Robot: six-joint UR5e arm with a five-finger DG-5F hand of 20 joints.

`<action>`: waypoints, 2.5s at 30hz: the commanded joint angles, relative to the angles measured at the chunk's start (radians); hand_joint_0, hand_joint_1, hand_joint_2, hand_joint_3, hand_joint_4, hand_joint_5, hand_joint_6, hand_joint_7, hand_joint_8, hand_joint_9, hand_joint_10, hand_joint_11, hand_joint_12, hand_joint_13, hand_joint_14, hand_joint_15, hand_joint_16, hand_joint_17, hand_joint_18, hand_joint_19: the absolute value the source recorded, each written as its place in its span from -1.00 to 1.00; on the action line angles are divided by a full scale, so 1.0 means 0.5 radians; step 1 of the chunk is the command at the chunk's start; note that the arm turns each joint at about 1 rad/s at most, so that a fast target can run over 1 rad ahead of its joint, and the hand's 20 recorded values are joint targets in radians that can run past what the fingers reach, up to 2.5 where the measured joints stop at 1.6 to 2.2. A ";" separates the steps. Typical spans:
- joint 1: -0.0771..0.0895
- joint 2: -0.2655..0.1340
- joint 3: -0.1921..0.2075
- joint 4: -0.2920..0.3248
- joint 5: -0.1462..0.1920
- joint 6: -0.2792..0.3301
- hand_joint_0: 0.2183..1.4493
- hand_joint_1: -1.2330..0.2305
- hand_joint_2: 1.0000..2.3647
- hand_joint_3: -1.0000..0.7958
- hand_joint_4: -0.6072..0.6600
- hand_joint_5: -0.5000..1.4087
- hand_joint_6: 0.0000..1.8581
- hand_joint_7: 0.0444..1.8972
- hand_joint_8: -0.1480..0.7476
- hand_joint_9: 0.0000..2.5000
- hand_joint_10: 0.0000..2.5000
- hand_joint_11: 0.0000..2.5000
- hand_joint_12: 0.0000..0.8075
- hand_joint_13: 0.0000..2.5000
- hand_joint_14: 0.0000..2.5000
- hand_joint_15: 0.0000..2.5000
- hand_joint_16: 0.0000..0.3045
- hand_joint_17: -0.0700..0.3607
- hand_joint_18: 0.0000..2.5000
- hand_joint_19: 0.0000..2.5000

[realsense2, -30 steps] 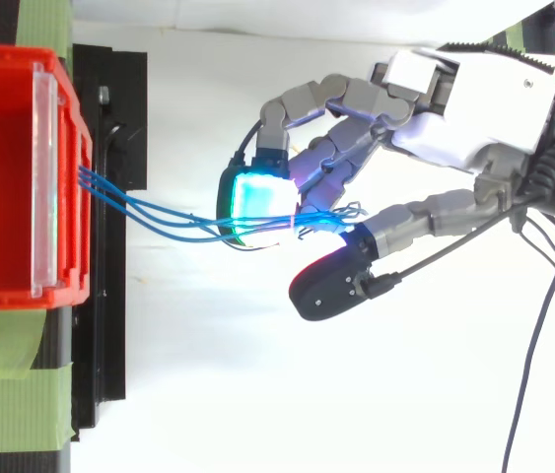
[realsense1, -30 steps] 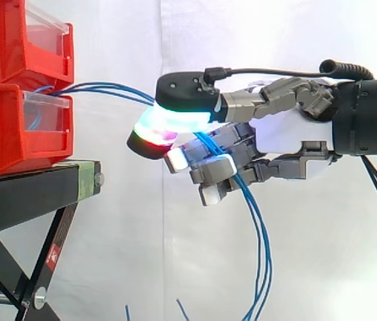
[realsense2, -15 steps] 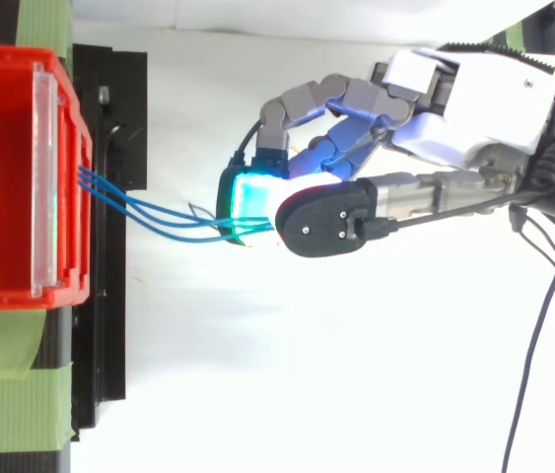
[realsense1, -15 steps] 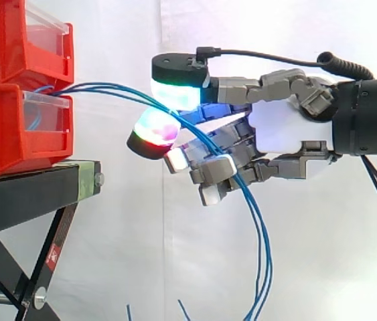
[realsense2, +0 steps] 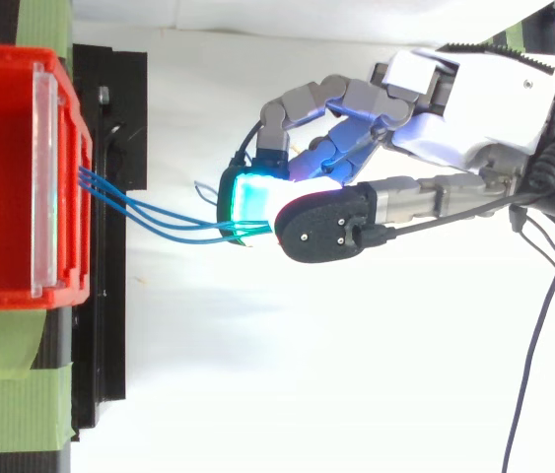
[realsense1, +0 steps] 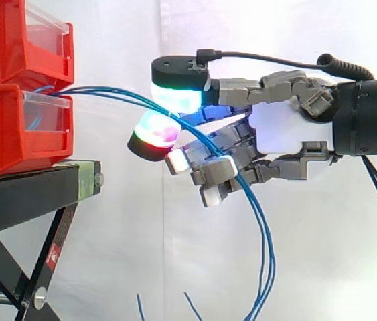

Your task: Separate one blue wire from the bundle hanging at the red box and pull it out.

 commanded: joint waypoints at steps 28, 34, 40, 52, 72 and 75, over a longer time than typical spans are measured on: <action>0.000 0.000 0.000 -0.001 0.003 0.003 -0.21 -0.42 -0.96 -0.05 0.18 -0.71 -0.09 0.10 0.11 -0.25 -0.98 -0.18 -0.21 0.01 -0.99 0.32 -0.68 -0.17 -0.41 -0.18; 0.000 0.000 0.000 0.008 0.000 0.000 -0.10 -0.48 -0.96 -0.07 0.22 -0.72 -0.08 0.12 0.06 -0.29 -0.98 -0.18 -0.20 -0.03 -0.99 0.34 -0.69 -0.19 -0.45 -0.17; 0.000 0.000 0.000 0.005 0.000 0.000 -0.08 -0.55 -0.97 -0.16 0.21 -0.73 -0.08 0.13 0.02 -0.36 -0.98 -0.20 -0.19 -0.07 -0.99 0.34 -0.69 -0.18 -0.47 -0.19; 0.000 0.000 -0.003 0.002 0.000 -0.003 -0.10 -0.60 -0.97 -0.26 0.21 -0.74 -0.09 0.15 0.00 -0.42 -0.98 -0.22 -0.18 -0.12 -0.99 0.32 -0.68 -0.16 -0.47 -0.22; 0.000 0.000 -0.003 0.008 0.000 -0.003 -0.33 -0.37 -0.98 -0.26 0.25 -0.74 -0.11 0.12 0.04 -0.41 -0.98 -0.22 -0.16 -0.10 -0.99 0.31 -0.68 -0.17 -0.48 -0.20; 0.000 0.000 0.000 0.008 0.000 -0.003 -0.38 -0.29 -0.98 -0.24 0.28 -0.73 -0.14 0.12 0.06 -0.40 -0.98 -0.23 -0.15 -0.10 -0.99 0.30 -0.68 -0.16 -0.48 -0.19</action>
